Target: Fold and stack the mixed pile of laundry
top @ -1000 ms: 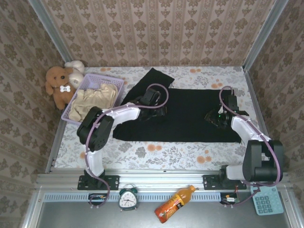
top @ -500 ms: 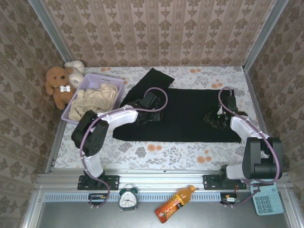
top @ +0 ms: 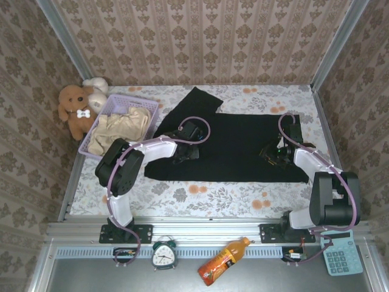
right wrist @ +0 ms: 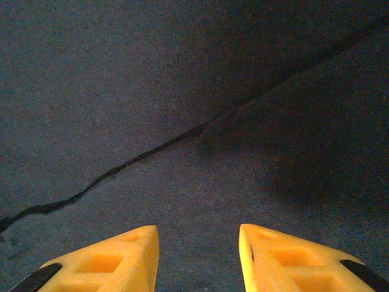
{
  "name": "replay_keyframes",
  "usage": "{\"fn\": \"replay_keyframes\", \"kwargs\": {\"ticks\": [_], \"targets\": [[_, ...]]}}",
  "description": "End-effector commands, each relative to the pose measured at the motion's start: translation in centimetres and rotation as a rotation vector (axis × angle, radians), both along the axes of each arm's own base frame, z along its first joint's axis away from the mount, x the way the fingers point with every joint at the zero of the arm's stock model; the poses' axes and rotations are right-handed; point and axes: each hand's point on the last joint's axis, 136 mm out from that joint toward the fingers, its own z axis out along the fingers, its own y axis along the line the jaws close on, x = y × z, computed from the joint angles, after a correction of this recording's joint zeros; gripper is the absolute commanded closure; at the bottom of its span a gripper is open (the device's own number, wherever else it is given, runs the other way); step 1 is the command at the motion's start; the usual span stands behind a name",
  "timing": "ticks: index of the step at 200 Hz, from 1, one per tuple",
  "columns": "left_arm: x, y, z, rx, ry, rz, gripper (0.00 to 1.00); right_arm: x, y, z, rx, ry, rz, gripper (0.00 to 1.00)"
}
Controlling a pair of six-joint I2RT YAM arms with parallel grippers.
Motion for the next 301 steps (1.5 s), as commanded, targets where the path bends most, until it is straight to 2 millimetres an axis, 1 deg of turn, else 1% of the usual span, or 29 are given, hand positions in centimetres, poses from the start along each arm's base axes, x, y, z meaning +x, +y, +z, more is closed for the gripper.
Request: {"fn": "replay_keyframes", "kwargs": {"ticks": [1, 12, 23, 51, 104, 129, 158, 174, 196, 221, 239, 257, 265, 284, 292, 301], "targets": [[0.1, 0.7, -1.1, 0.052, 0.027, 0.015, 0.71, -0.4, 0.6, -0.9, 0.03, 0.024, 0.015, 0.59], [0.2, 0.3, -1.2, 0.045, 0.032, 0.007, 0.79, -0.4, 0.6, -0.9, 0.031, 0.025, 0.015, 0.59], [0.3, 0.0, -1.3, 0.037, 0.037, 0.001, 0.82, -0.4, 0.5, -1.0, 0.027, 0.026, 0.015, 0.59], [0.5, -0.3, -0.8, 0.033, 0.031, -0.014, 1.0, -0.5, 0.5, -1.0, 0.023, 0.026, 0.015, 0.59], [0.7, 0.7, 1.8, 0.097, -0.005, -0.055, 1.0, -0.3, 0.5, -1.2, 0.03, 0.027, 0.014, 0.59], [0.6, 1.1, 2.4, 0.129, -0.004, -0.072, 0.99, -0.3, 0.6, -1.3, 0.031, 0.027, 0.015, 0.59], [0.6, 0.6, 2.7, 0.115, 0.0, -0.085, 0.97, -0.4, 0.6, -1.4, 0.032, 0.028, 0.014, 0.59], [0.8, 0.4, 2.9, 0.112, -0.002, -0.089, 0.93, -0.4, 0.7, -1.5, 0.037, 0.03, 0.013, 0.59], [1.2, 0.5, 3.0, 0.131, -0.005, -0.091, 0.87, -0.4, 0.6, -1.4, 0.035, 0.025, 0.013, 0.59], [1.3, 0.1, 3.0, 0.11, 0.0, -0.093, 0.86, -0.4, 0.7, -1.5, 0.039, 0.028, 0.012, 0.59], [1.3, -0.1, 2.9, 0.1, 0.002, -0.093, 0.9, -0.5, 0.7, -1.6, 0.04, 0.029, 0.01, 0.59], [1.3, -0.1, 2.8, 0.102, 0.005, -0.095, 0.91, -0.6, 0.7, -1.7, 0.043, 0.032, 0.012, 0.59], [1.2, 0.0, 2.7, 0.108, 0.01, -0.097, 0.87, -0.6, 0.7, -1.7, 0.041, 0.032, 0.012, 0.59], [0.9, 0.4, 2.4, 0.132, 0.03, -0.107, 0.73, -0.5, 0.7, -1.7, 0.041, 0.029, 0.014, 0.59], [0.8, 0.7, 2.4, 0.145, 0.033, -0.108, 0.69, -0.6, 0.7, -1.8, 0.041, 0.032, 0.012, 0.59], [0.7, 1.2, 2.5, 0.168, 0.033, -0.113, 0.68, -0.5, 0.7, -1.7, 0.043, 0.03, 0.013, 0.59]]}}
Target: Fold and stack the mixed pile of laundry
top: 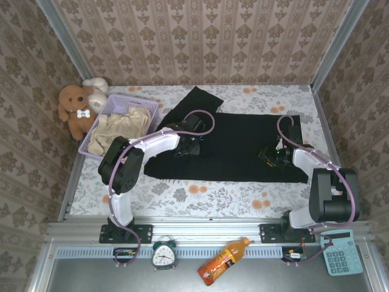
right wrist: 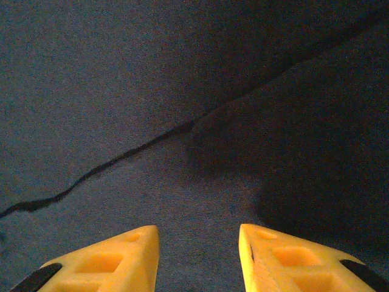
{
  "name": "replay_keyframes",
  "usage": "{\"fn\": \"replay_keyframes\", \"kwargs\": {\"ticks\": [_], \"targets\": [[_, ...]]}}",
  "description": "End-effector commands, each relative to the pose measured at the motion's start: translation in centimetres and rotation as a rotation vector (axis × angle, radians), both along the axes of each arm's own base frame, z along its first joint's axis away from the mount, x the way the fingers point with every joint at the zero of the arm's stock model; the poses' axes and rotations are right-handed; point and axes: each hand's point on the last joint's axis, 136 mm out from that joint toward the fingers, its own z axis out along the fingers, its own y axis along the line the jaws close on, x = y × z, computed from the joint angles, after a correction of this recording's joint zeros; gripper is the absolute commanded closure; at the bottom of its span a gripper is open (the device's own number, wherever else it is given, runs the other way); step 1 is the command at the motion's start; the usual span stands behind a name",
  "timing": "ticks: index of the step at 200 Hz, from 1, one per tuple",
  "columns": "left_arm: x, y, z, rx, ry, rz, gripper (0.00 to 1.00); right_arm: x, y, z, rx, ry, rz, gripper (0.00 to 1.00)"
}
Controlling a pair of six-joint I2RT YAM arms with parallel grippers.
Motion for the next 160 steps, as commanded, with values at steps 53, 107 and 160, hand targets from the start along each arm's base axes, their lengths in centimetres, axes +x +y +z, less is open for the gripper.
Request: {"fn": "replay_keyframes", "kwargs": {"ticks": [53, 107, 160], "targets": [[-0.1, -0.2, 3.2, 0.001, -0.051, -0.037, 0.65, -0.3, 0.5, -0.7, 0.029, 0.02, 0.006, 0.59], [-0.9, -0.6, -0.8, -0.037, 0.054, 0.019, 0.65, -0.6, 0.5, -0.8, 0.026, 0.027, 0.012, 0.58], [-1.1, 0.5, -0.9, 0.008, 0.035, 0.029, 0.66, -0.4, 0.5, -0.8, 0.031, 0.024, 0.01, 0.58]]}}
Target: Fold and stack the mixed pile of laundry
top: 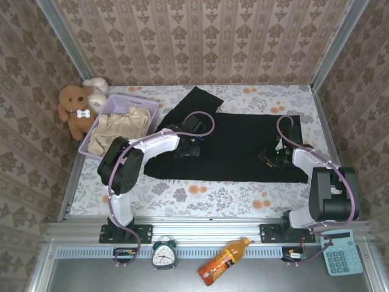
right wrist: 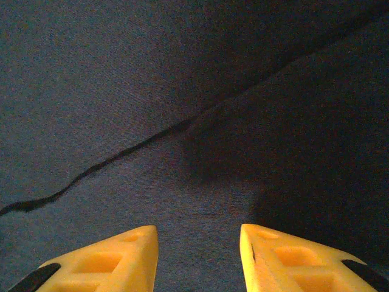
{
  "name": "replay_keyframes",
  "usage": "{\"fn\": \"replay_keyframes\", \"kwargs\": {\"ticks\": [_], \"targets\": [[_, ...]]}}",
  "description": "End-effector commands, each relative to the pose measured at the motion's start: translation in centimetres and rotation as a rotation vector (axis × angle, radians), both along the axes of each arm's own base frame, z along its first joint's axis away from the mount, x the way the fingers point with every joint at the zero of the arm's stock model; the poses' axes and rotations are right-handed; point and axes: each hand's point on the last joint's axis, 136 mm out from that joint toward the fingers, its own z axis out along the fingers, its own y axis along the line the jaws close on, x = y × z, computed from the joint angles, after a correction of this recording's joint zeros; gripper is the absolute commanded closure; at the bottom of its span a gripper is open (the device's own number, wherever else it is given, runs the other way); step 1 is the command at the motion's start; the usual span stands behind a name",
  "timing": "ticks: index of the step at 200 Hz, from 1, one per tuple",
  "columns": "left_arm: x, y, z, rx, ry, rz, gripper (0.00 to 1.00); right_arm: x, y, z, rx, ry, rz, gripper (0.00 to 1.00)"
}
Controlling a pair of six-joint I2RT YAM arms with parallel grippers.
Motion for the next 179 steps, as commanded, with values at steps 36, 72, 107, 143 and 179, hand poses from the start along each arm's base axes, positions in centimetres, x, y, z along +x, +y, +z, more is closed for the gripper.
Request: {"fn": "replay_keyframes", "kwargs": {"ticks": [36, 72, 107, 143, 179], "targets": [[-0.3, 0.5, -0.8, 0.029, 0.015, 0.025, 0.71, -0.4, 0.5, -0.6, 0.024, 0.017, 0.011, 0.58], [-0.2, 0.2, -0.5, 0.018, 0.007, 0.019, 0.94, -0.3, 0.4, -0.6, 0.021, 0.016, 0.009, 0.58], [0.6, 0.5, 1.3, 0.022, -0.037, 0.008, 1.0, -0.3, 0.4, -0.6, 0.022, 0.014, 0.01, 0.58], [3.3, -1.4, 4.6, -0.071, -0.105, -0.001, 1.0, -0.2, 0.2, 0.0, 0.006, 0.003, 0.008, 0.58], [8.3, -5.3, 8.5, -0.184, -0.227, -0.011, 1.0, -0.1, 0.2, 0.0, 0.009, -0.002, 0.006, 0.58]]}}
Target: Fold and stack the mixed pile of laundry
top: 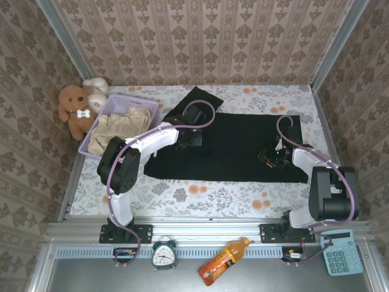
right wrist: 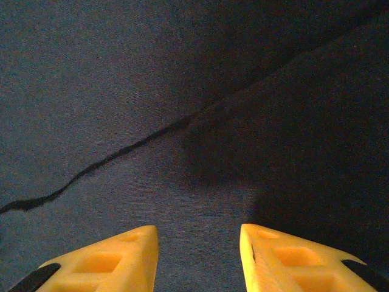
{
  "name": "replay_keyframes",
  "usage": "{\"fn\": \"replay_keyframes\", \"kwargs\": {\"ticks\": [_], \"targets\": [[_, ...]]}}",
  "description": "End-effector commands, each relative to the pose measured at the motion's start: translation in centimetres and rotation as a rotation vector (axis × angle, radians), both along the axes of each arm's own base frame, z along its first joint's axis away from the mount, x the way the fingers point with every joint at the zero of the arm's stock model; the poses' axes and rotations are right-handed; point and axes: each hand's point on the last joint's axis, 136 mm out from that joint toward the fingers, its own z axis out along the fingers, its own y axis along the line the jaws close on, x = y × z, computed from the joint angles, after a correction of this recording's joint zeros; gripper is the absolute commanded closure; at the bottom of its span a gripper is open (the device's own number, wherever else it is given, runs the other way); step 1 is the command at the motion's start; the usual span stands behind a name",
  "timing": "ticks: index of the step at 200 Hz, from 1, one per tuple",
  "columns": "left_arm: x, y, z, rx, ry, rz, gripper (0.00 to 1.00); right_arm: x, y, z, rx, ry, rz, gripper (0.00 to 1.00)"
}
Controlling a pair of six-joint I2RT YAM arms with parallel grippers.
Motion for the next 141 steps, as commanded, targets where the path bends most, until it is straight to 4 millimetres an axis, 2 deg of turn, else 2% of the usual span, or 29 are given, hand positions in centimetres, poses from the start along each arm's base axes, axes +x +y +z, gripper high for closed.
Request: {"fn": "replay_keyframes", "kwargs": {"ticks": [1, 15, 16, 19, 34, 36, 46, 63, 83, 99, 111, 123, 131, 141], "targets": [[4.0, -3.0, 3.1, -0.08, -0.109, -0.027, 1.0, 0.0, 0.1, 0.2, 0.003, -0.009, 0.004, 0.58], [6.6, -4.8, 3.5, -0.115, -0.141, -0.028, 1.0, 0.0, 0.1, 0.1, 0.005, -0.01, 0.003, 0.58], [6.7, -4.9, 3.5, -0.118, -0.14, -0.029, 0.98, 0.0, 0.1, 0.1, 0.005, -0.01, 0.003, 0.58], [7.3, -5.5, 3.9, -0.137, -0.147, -0.031, 0.88, 0.0, 0.1, 0.1, 0.005, -0.009, 0.003, 0.58], [9.2, -7.0, 3.9, -0.176, -0.105, -0.023, 0.05, -0.1, 0.1, 0.1, 0.006, -0.009, 0.002, 0.58], [9.3, -7.1, 4.2, -0.181, -0.105, -0.024, 0.01, 0.0, 0.1, 0.2, 0.006, -0.011, 0.002, 0.58], [9.6, -7.4, 4.7, -0.172, -0.096, -0.041, 0.0, 0.0, 0.2, 0.4, 0.008, -0.018, 0.001, 0.58], [9.2, -6.4, 6.2, -0.131, -0.135, -0.063, 0.0, 0.0, 0.1, 0.9, -0.001, -0.033, 0.006, 0.57], [7.5, -3.8, 7.9, -0.108, -0.184, -0.071, 0.0, 0.3, 0.3, 1.5, -0.017, -0.059, 0.019, 0.57], [5.4, -1.0, 7.7, -0.094, -0.189, -0.042, 0.02, 0.8, 1.2, 2.1, -0.022, -0.079, 0.048, 0.57], [3.5, 1.1, 6.4, -0.086, -0.17, -0.01, 0.07, 0.8, 1.5, 2.3, -0.049, -0.079, 0.076, 0.57], [1.6, 3.0, 4.5, -0.084, -0.135, 0.03, 0.17, 0.3, 0.8, 1.9, -0.098, -0.048, 0.066, 0.57], [0.3, 4.0, 2.8, -0.095, -0.103, 0.055, 0.26, -0.2, 0.2, 1.5, -0.124, -0.025, 0.05, 0.58], [-1.3, 4.9, 0.6, -0.111, -0.055, 0.08, 0.44, -0.6, -0.2, 1.0, -0.132, -0.005, 0.031, 0.59]]}}
